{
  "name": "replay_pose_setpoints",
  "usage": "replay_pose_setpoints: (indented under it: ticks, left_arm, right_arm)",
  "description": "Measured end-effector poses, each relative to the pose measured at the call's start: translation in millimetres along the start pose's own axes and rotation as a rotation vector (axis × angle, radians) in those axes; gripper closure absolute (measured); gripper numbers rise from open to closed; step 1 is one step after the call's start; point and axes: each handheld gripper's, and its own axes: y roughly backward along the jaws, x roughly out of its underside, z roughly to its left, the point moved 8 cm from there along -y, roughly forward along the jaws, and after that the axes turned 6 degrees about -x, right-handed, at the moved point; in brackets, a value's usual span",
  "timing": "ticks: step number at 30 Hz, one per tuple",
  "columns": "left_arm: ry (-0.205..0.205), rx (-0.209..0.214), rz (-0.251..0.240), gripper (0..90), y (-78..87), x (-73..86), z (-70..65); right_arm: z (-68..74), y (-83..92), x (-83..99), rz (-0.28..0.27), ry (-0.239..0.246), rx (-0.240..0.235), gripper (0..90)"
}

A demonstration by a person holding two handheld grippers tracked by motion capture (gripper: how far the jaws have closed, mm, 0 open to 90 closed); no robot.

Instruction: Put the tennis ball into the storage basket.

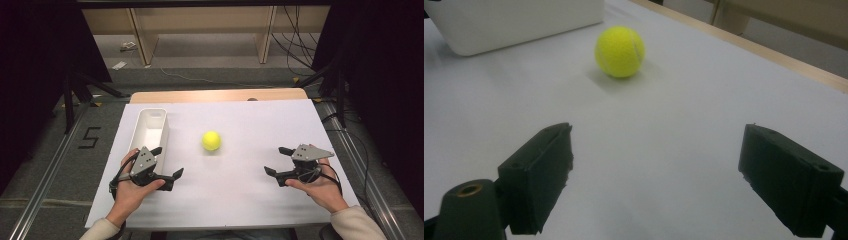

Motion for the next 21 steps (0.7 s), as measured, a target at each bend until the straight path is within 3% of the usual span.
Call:
replay_pose_setpoints:
  ticks: [8,21]
  left_arm:
    - [-0.004,0.0,-0.001,0.5,0.7,-0.2,-1.4]
    - [-0.006,-0.001,-0.001,0.5,1.4,-0.6,-1.3]
  right_arm:
    - [0.6,-5.2,-6.2,-0.018,-0.006,0.008,15.4]
    - [-0.4,-35.3,-25.4,-0.026,0.013,-0.002,15.5]
